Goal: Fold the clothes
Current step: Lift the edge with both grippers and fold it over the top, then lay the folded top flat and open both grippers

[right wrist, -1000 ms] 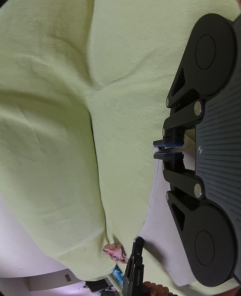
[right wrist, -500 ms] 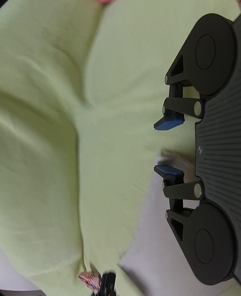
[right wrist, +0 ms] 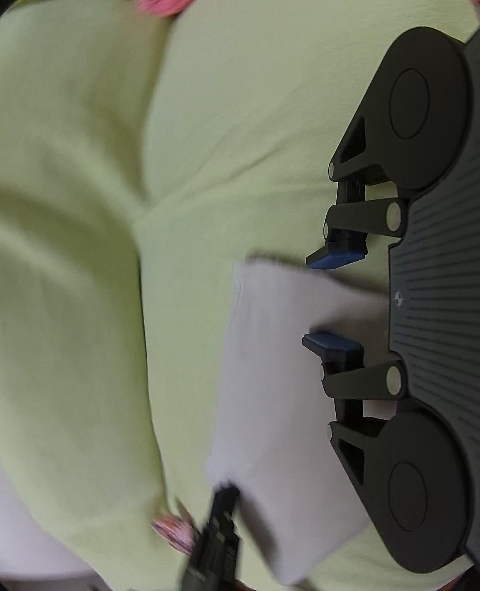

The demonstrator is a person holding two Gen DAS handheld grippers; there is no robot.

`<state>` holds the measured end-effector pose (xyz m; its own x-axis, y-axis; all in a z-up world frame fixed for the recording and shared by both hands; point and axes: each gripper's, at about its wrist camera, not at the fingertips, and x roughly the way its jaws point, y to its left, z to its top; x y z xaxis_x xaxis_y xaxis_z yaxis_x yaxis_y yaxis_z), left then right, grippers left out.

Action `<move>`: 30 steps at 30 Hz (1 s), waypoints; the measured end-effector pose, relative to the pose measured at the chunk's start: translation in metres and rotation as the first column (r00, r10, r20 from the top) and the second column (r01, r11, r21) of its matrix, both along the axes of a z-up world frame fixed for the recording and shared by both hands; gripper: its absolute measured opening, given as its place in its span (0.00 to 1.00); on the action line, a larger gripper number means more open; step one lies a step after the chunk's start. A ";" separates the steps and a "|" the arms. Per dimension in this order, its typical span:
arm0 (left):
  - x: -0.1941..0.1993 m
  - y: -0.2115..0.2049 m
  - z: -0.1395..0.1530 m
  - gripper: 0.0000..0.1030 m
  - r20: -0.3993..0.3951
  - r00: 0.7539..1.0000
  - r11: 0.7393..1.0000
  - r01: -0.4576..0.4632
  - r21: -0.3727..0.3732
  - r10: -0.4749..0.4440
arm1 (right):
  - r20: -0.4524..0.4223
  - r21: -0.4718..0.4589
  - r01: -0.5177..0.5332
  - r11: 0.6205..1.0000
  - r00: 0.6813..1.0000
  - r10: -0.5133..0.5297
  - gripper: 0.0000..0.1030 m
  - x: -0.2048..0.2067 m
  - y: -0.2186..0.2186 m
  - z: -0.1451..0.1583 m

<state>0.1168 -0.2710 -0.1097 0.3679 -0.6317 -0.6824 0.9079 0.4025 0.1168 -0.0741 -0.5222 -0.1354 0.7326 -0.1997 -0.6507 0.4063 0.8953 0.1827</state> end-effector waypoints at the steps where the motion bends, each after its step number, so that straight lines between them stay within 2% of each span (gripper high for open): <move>1: 0.000 0.005 0.004 0.12 0.027 0.999 1.000 -0.020 0.011 0.020 | -0.015 -0.018 0.024 1.000 1.000 -0.024 0.34 -0.002 -0.001 0.003; 4: -0.014 0.035 0.024 0.12 0.053 0.998 0.999 -0.033 -0.020 0.034 | 0.014 -0.082 0.040 0.996 0.999 -0.039 0.33 -0.019 0.011 0.021; 6: -0.044 0.059 0.038 0.13 0.147 0.989 0.999 0.028 -0.027 -0.024 | 0.085 -0.108 -0.008 0.994 0.996 0.017 0.34 -0.037 0.029 0.036; 8: -0.085 0.079 0.041 0.19 0.268 0.955 0.992 0.129 0.007 -0.126 | 0.109 -0.172 -0.106 0.979 0.986 0.126 0.36 -0.053 0.057 0.045; 9: -0.103 0.084 0.038 0.28 0.305 0.935 0.984 0.176 0.038 -0.179 | 0.076 -0.239 -0.162 0.958 0.980 0.185 0.41 -0.058 0.073 0.043; 11: -0.134 0.087 0.025 0.30 0.382 0.883 0.962 0.245 0.119 -0.272 | -0.002 -0.363 -0.274 0.891 0.956 0.293 0.45 -0.068 0.104 0.039; 12: -0.145 0.083 0.014 0.30 0.433 0.847 0.950 0.259 0.173 -0.309 | -0.048 -0.421 -0.327 0.846 0.939 0.340 0.46 -0.073 0.120 0.037; 13: -0.156 0.079 0.003 0.30 0.481 0.806 0.937 0.267 0.226 -0.345 | -0.121 -0.493 -0.374 0.786 0.924 0.363 0.47 -0.074 0.133 0.030; 16: -0.175 0.066 -0.031 0.34 0.596 0.666 0.888 0.263 0.376 -0.449 | -0.323 -0.666 -0.481 0.570 0.875 0.362 0.48 -0.072 0.163 0.000; 19: -0.183 0.056 -0.064 0.34 0.680 0.506 0.841 0.213 0.496 -0.530 | -0.443 -0.759 -0.541 0.363 0.837 0.320 0.45 -0.067 0.175 -0.033; 20: -0.182 0.054 -0.073 0.34 0.698 0.460 0.830 0.196 0.522 -0.548 | -0.476 -0.778 -0.555 0.294 0.827 0.301 0.37 -0.066 0.177 -0.044; 21: -0.181 0.054 -0.082 0.33 0.712 0.416 0.818 0.181 0.545 -0.566 | -0.491 -0.786 -0.564 0.253 0.818 0.299 0.22 -0.065 0.177 -0.051; 22: -0.179 0.054 -0.090 0.22 0.720 0.370 0.805 0.168 0.570 -0.587 | -0.506 -0.791 -0.573 0.214 0.810 0.298 0.10 -0.064 0.176 -0.057; 23: -0.176 0.056 -0.098 0.12 0.719 0.321 0.784 0.164 0.599 -0.616 | -0.520 -0.784 -0.588 0.201 0.798 0.304 0.05 -0.064 0.173 -0.061; 24: -0.173 0.060 -0.106 0.10 0.712 0.270 0.760 0.163 0.630 -0.648 | -0.519 -0.778 -0.594 0.206 0.792 0.322 0.06 -0.065 0.169 -0.061; 26: -0.166 0.073 -0.120 0.05 0.677 0.155 0.695 0.176 0.697 -0.719 | -0.518 -0.764 -0.608 0.216 0.778 0.356 0.06 -0.068 0.160 -0.060; 27: -0.162 0.075 -0.121 0.06 0.664 0.125 0.675 0.181 0.716 -0.737 | -0.528 -0.751 -0.623 0.221 0.766 0.367 0.06 -0.068 0.158 -0.058; 30: -0.155 0.081 -0.114 0.06 0.614 0.103 0.620 0.217 0.754 -0.783 | -0.554 -0.711 -0.663 0.235 0.733 0.394 0.08 -0.068 0.151 -0.052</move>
